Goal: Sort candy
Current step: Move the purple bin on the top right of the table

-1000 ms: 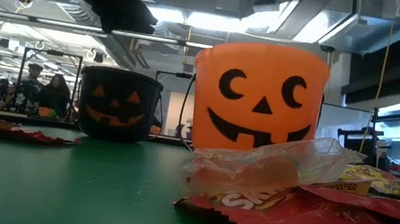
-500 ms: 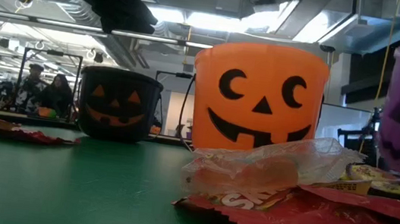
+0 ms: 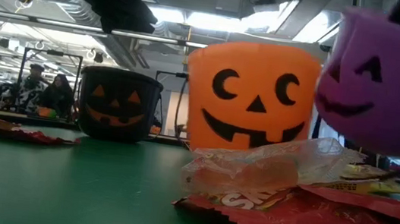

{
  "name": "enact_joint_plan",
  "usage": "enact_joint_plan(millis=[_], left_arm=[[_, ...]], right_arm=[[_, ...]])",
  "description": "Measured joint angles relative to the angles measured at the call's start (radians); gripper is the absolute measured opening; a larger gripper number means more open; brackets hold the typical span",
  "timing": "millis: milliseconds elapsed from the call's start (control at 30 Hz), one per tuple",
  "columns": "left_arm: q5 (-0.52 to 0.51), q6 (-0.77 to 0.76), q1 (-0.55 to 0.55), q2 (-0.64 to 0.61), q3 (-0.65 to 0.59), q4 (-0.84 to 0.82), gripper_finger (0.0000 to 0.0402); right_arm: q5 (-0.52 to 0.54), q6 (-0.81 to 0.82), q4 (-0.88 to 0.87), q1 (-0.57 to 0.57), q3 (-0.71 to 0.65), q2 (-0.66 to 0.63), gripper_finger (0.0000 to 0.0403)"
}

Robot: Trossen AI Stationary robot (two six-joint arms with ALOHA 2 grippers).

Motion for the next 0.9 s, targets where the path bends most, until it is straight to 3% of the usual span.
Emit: enact_joint_plan(millis=[400, 667, 900], left_arm=[[0.0, -0.019, -0.001, 0.0, 0.0, 0.0, 0.0167], [-0.003, -0.025, -0.001, 0.0, 0.0, 0.009, 0.0167], [-0.003, -0.046, -0.001, 0.0, 0.0, 0.022, 0.0167]], right_arm=[[0.13, -0.155, 0.001, -0.064, 0.081, 0.0, 0.0], [0.36, -0.169, 0.002, -0.128, 0.082, 0.017, 0.0], [0.372, -0.259, 0.002, -0.249, 0.065, 0.096, 0.0]])
